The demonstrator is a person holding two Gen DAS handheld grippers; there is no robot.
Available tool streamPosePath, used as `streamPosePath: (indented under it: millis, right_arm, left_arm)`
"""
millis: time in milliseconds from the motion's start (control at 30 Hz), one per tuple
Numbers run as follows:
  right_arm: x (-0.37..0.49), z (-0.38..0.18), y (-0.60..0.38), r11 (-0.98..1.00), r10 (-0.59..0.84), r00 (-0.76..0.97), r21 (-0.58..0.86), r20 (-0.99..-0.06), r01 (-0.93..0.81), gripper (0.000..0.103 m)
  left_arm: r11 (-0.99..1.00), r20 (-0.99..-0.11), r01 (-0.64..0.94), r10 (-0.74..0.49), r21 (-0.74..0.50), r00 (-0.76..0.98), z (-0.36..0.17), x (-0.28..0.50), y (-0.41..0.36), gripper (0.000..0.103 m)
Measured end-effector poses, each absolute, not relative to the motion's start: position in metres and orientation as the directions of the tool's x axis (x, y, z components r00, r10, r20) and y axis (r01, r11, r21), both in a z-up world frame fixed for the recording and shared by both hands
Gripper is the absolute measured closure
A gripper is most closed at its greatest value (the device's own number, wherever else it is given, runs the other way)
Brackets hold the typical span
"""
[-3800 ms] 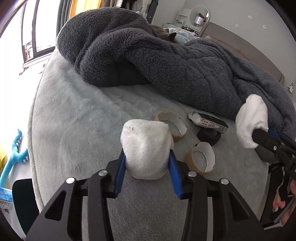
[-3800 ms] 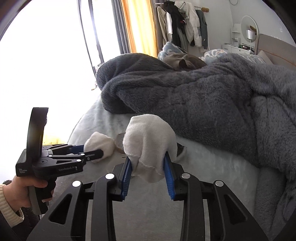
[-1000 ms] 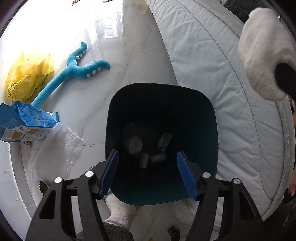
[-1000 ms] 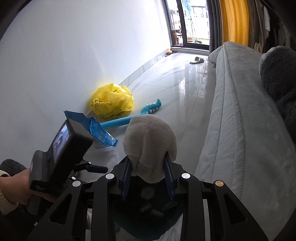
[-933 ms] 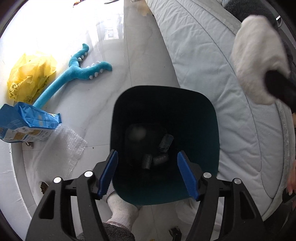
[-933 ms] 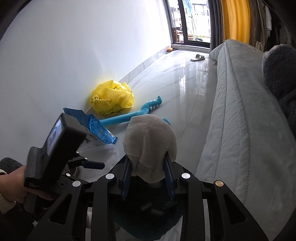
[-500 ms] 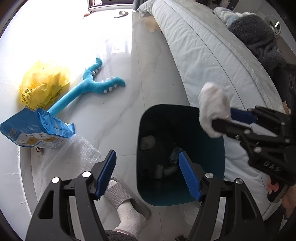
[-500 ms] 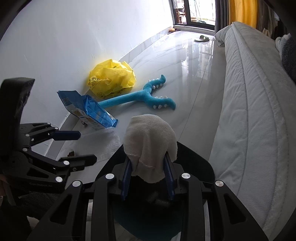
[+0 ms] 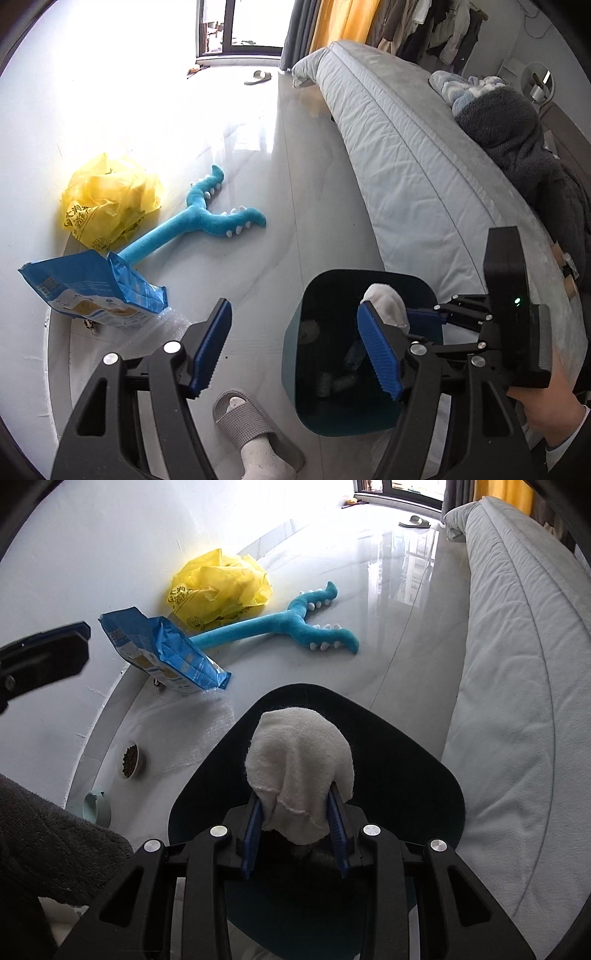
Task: Collect trash
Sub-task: 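Open the left gripper over the bin while the right gripper drops its tissue ball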
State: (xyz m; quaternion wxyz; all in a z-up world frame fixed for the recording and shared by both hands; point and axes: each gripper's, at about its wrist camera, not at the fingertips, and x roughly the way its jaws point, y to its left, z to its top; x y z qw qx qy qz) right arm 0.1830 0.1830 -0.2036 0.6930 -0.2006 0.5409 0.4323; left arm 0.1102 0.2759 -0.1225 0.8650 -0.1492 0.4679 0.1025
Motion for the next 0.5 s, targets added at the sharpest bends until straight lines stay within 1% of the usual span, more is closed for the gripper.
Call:
streamPosePath:
  millis: [167,200,267,367,500]
  right_arm:
    - [0.178,-0.211,0.186,0.537,0.357,0.030,0.179,-0.933,-0.825,0.068]
    - [0.177,-0.212,0.187,0.532,0.350,0.024,0.178,-0.936,-0.828,0.065]
    - [0.174,-0.216,0.188,0.525,0.331,0.018,0.169,-0.943,-0.834,0.064]
    - [0.170,-0.219,0.187,0.519,0.318,0.010,0.165,-0.948,-0.839,0.060]
    - [0.165,-0.216,0.185,0.509,0.323,0.010,0.165,-0.946,-0.845,0.047]
  left_arm:
    - [0.926,-0.791,-0.324,0.049,-0.193,0.610,-0.103,0.105,0.281,0.030]
    - [0.924,-0.780,-0.326,0.052,-0.198,0.623,-0.099,0.105,0.282,0.030]
    - [0.922,-0.754,-0.328,0.064,-0.206,0.654,-0.088,0.104,0.283,0.030]
    - [0.923,-0.715,-0.325,0.083,-0.208,0.694,-0.073,0.103,0.282,0.030]
    - [0.933,-0.671,-0.298,0.090,-0.202,0.736,-0.055,0.103,0.276,0.029]
